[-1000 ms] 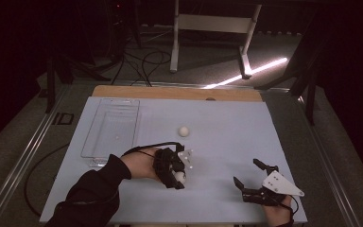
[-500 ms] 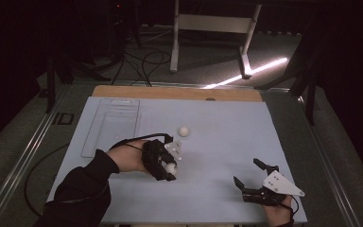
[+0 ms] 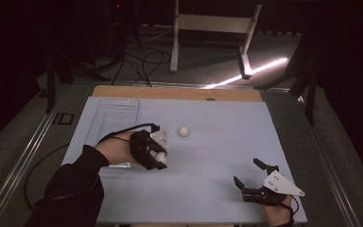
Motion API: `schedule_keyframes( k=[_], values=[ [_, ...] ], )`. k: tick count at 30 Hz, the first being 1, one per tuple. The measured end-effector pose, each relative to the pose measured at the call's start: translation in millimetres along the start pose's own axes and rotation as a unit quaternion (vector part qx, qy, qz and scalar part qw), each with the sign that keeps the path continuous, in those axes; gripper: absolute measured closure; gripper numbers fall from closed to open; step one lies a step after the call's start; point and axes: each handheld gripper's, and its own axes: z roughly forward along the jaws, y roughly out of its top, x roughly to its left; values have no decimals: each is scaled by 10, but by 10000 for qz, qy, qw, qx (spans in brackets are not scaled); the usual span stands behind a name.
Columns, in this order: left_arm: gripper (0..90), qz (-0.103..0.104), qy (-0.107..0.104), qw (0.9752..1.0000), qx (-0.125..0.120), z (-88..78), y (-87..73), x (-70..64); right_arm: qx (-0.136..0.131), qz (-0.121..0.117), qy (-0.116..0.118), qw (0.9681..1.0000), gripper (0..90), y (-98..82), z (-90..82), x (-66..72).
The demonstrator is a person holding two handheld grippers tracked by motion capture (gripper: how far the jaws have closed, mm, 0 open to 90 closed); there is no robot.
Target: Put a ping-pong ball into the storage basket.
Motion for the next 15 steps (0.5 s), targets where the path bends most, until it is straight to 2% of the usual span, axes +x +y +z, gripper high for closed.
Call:
schedule_keyframes(
  k=[5, 15],
  values=[
    [520, -178, 167, 9996, -143, -133, -98, 88, 8, 24, 4, 10000, 83, -2, 2, 2],
    [520, -268, 313, 9990, -167, -362, -225, 184, 20, 53, 27, 10000, 83, -4, 12, 11]
  ],
)
